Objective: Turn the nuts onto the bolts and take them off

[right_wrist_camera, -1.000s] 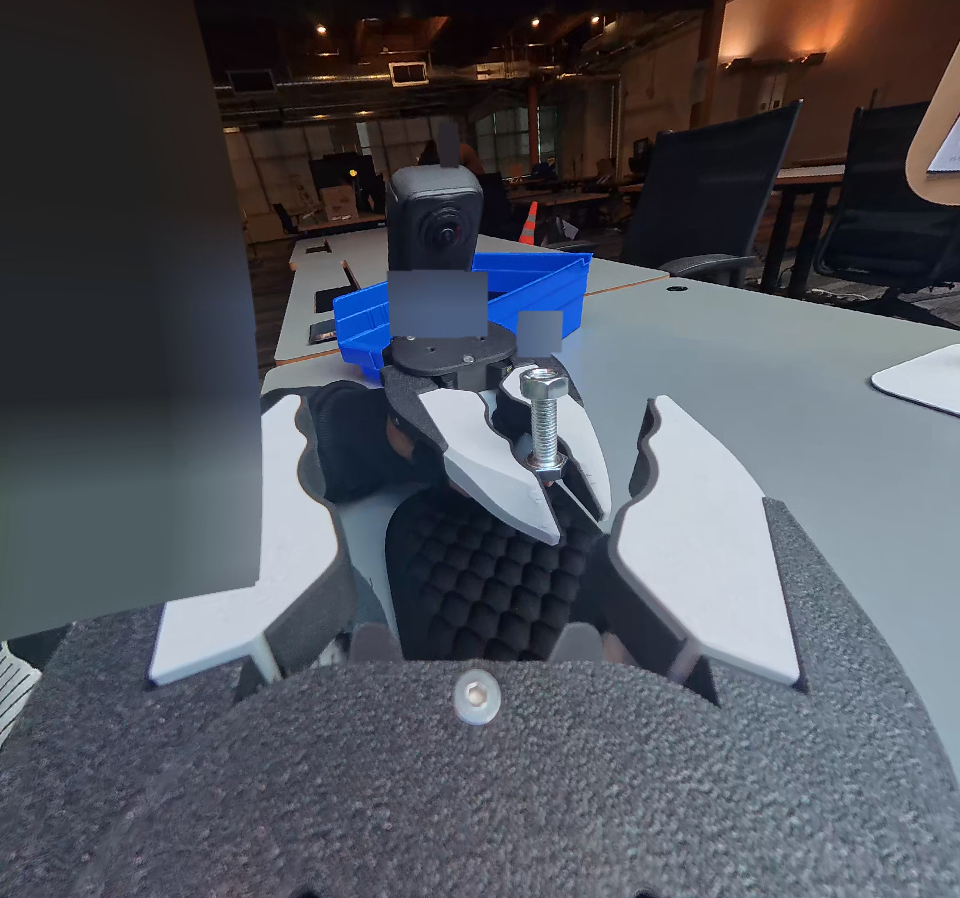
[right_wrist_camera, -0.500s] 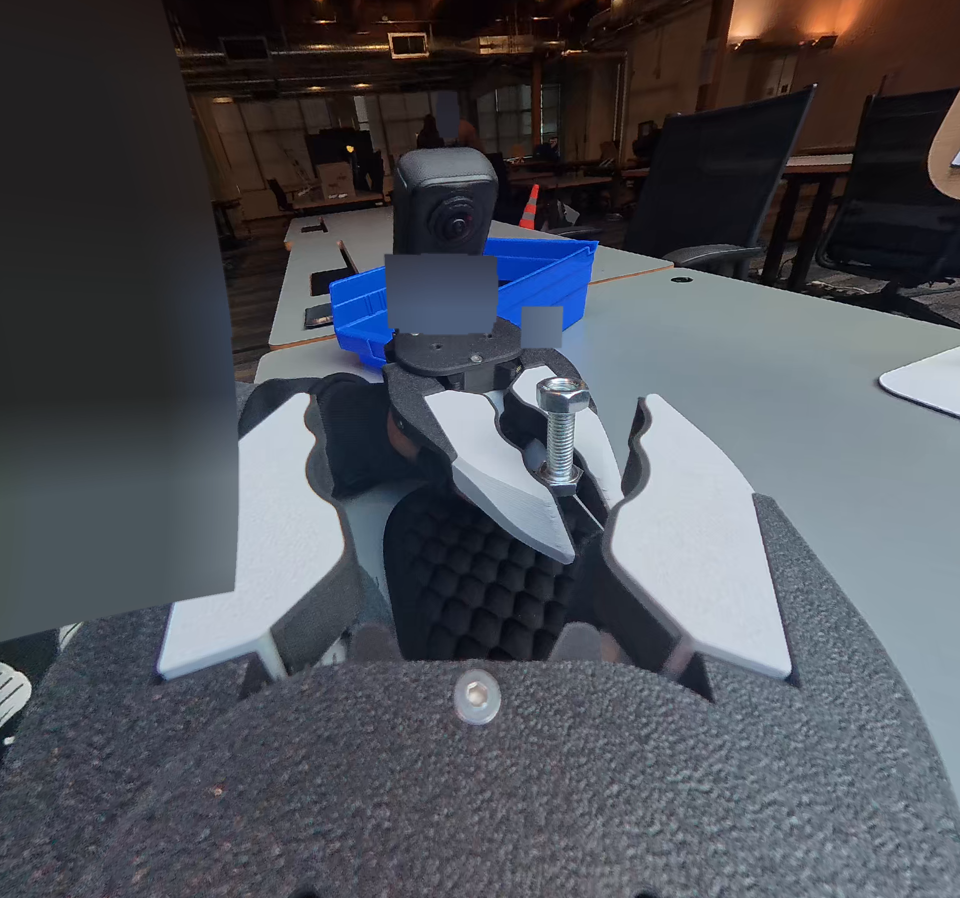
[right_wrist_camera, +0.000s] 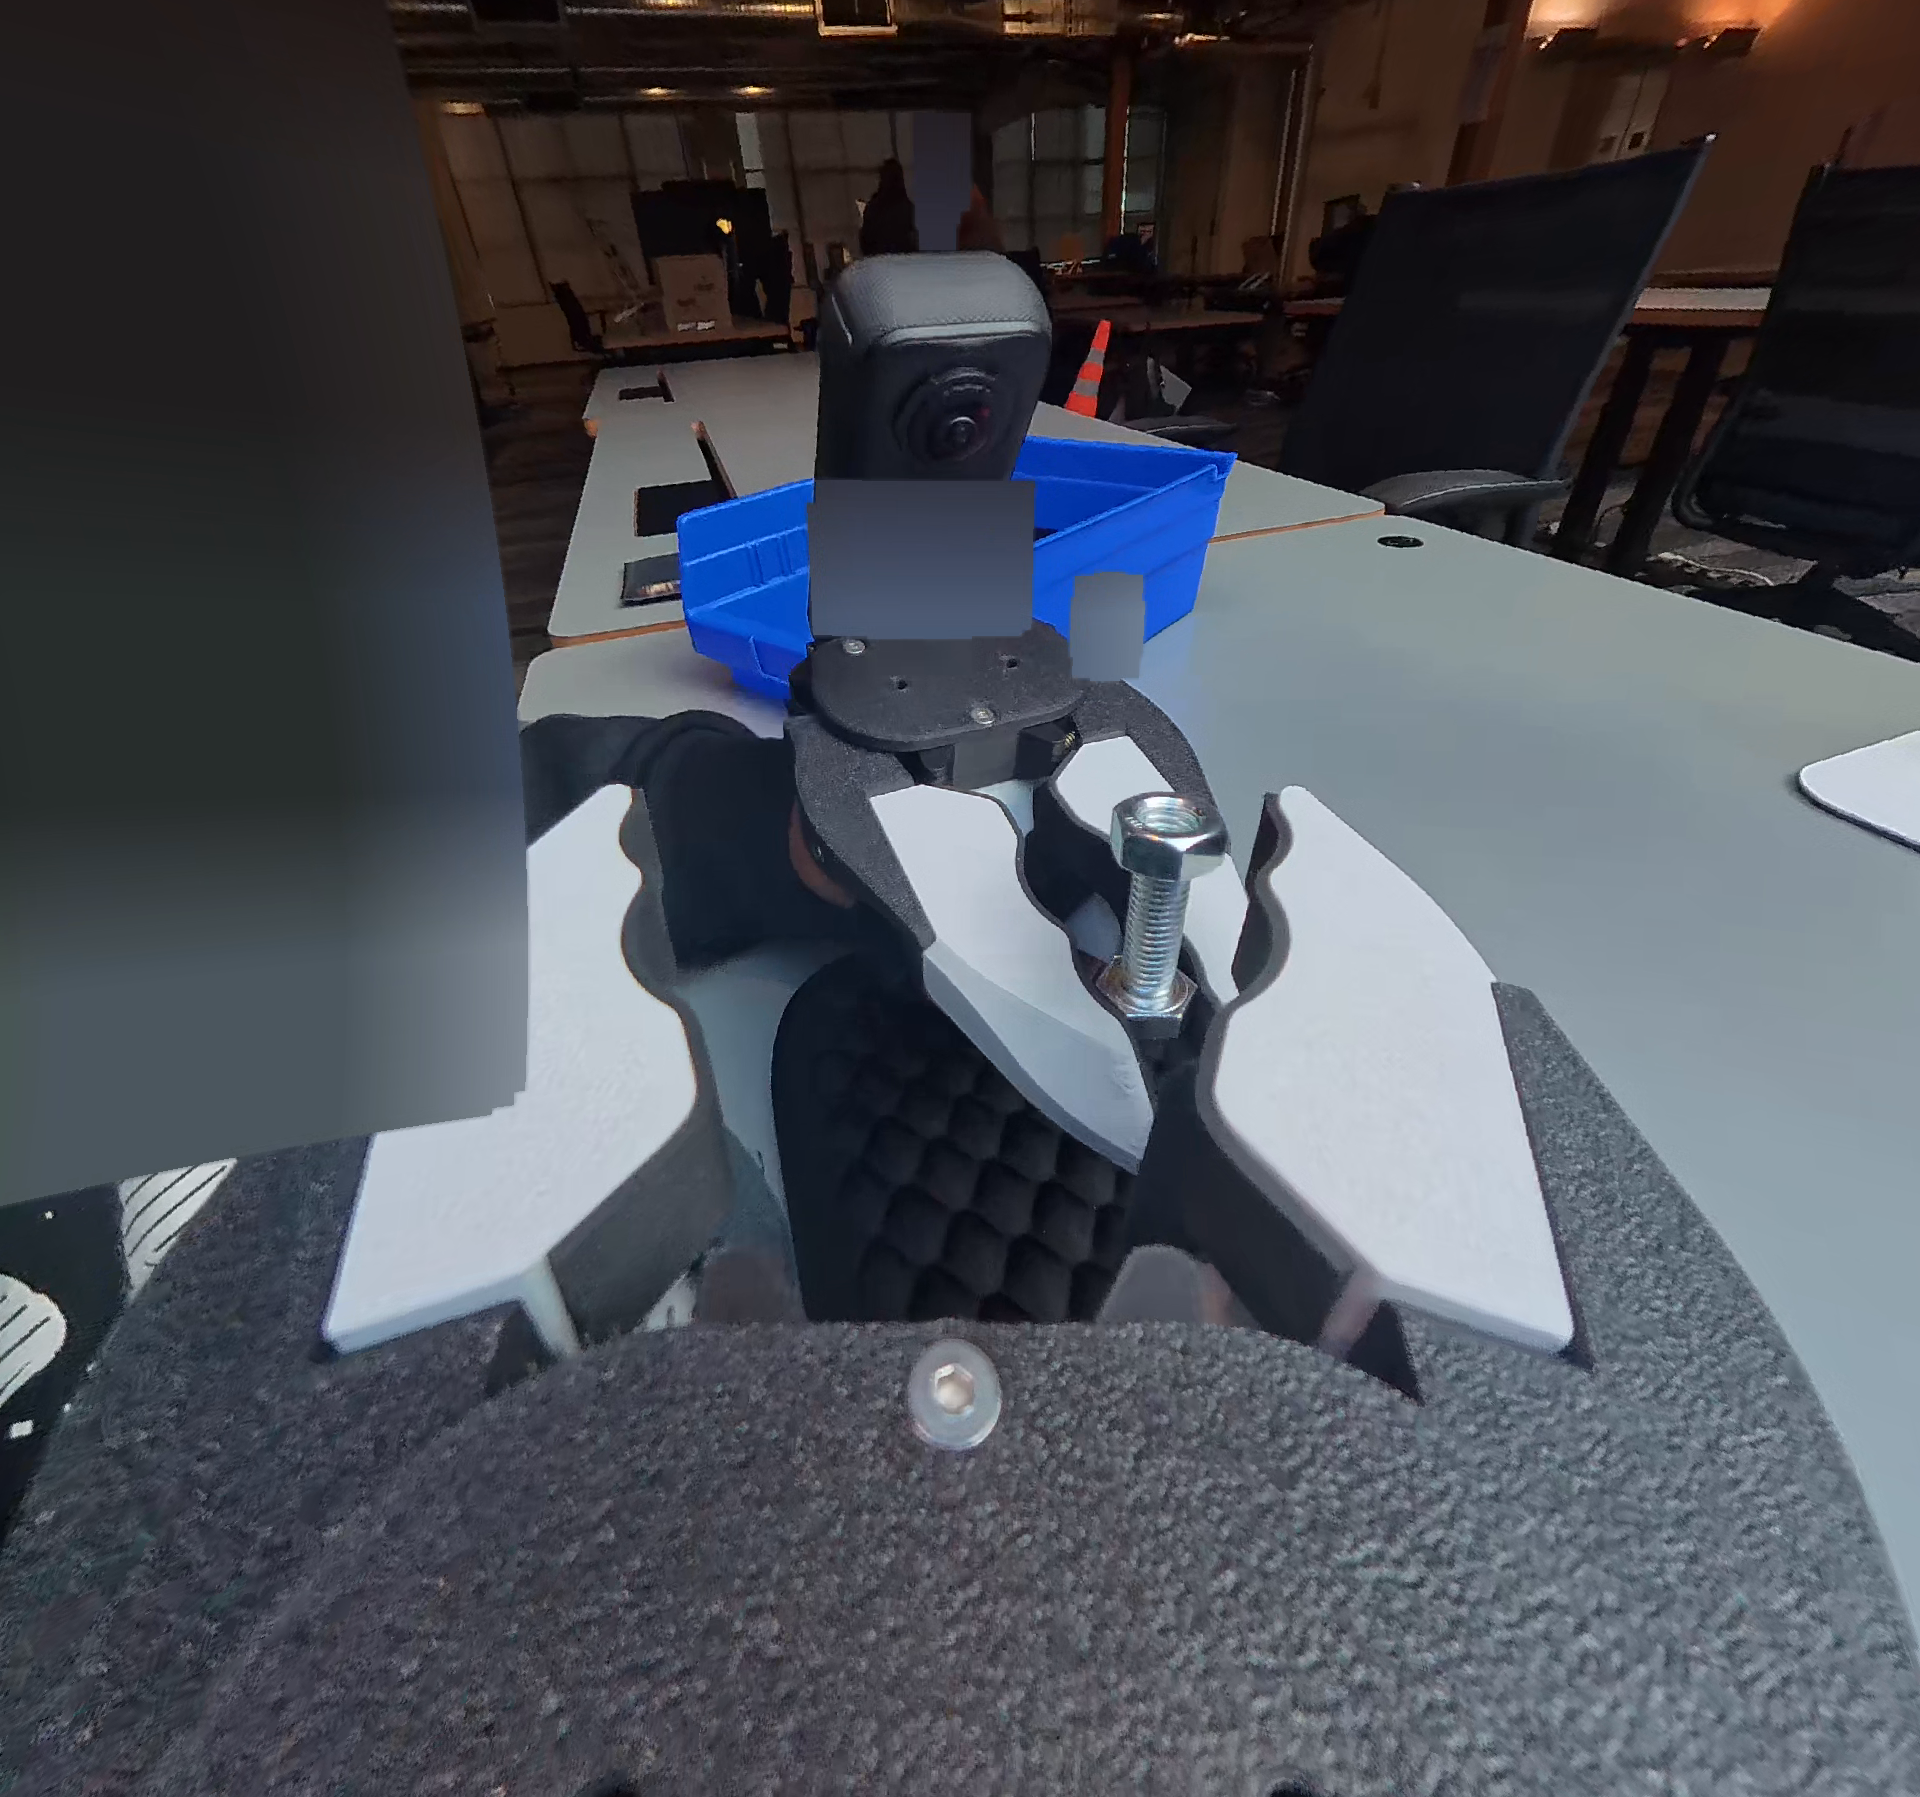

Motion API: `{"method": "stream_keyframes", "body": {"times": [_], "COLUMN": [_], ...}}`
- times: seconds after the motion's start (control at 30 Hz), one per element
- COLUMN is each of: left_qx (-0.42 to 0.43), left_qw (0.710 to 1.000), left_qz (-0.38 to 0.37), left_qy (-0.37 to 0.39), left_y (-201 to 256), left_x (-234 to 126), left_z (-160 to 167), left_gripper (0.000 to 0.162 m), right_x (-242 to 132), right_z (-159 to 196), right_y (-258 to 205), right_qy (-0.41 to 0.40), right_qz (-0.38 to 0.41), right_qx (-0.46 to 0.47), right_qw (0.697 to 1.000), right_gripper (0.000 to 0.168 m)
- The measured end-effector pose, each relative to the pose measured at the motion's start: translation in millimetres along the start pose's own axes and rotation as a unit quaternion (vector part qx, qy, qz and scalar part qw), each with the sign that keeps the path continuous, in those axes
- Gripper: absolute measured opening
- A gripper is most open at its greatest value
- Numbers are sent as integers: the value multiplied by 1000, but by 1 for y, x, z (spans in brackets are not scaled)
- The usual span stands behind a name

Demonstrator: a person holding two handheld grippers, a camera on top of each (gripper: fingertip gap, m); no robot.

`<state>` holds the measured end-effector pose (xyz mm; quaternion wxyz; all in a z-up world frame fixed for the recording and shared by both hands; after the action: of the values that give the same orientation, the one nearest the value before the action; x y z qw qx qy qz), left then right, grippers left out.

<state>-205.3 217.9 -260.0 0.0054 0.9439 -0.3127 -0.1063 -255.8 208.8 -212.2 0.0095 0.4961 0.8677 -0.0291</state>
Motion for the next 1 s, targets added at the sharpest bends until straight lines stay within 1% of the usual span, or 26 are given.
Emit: {"method": "stream_keyframes", "body": {"times": [0.17, 0.43, 0.47, 0.57, 0.6, 0.63, 0.7, 0.73, 0.8, 0.87, 1.0], "left_qx": [3, -6, -6, -8, -7, -7, -5, -4, -2, 0, 3], "left_qw": [1000, 1000, 1000, 1000, 1000, 1000, 1000, 1000, 1000, 1000, 1000], "left_qz": [-3, -8, -8, -8, -8, -8, -7, -6, -5, -4, 0], "left_qy": [-12, -3, -3, -1, -1, -1, -3, -4, -5, -9, -17], "left_y": [0, -2, -2, -3, -2, -2, -2, -1, -1, 0, 1], "left_x": [2, 0, 0, 0, 0, 0, 0, 0, 1, 1, 3], "left_z": [3, 1, 1, 1, 1, 1, 1, 1, 1, 2, 4], "left_gripper": [17, 17, 17, 17, 17, 17, 17, 17, 17, 17, 17], "right_x": [0, -17, -20, -29, -31, -30, -27, -23, -14, -4, 10], "right_z": [4, 3, 3, 2, 1, 1, -1, -2, -1, 2, 6], "right_y": [-3, -4, -6, -10, -7, -1, 10, 14, 16, 15, 8], "right_qy": [-17, -14, -14, -4, 1, 6, 13, 12, 1, -10, -27], "right_qz": [1, 18, 17, 13, 21, 37, 61, 64, 51, 36, 10], "right_qx": [-24, -16, -17, -34, -43, -52, -53, -44, -24, -21, -34], "right_qw": [1000, 1000, 1000, 999, 999, 998, 997, 997, 998, 999, 999], "right_gripper": [106, 100, 95, 71, 66, 64, 69, 76, 87, 94, 98]}}
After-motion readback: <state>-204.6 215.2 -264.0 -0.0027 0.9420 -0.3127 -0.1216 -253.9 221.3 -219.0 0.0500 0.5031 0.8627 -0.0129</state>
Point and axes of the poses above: each gripper's, where its closed fingertips meet, x out along the fingers, z out of its underside, y = z × x across the jaws, the point moved 1 cm from there along -x, back along the fingers, and after that the axes turned 15 degrees about z, right-handed, at the moved point
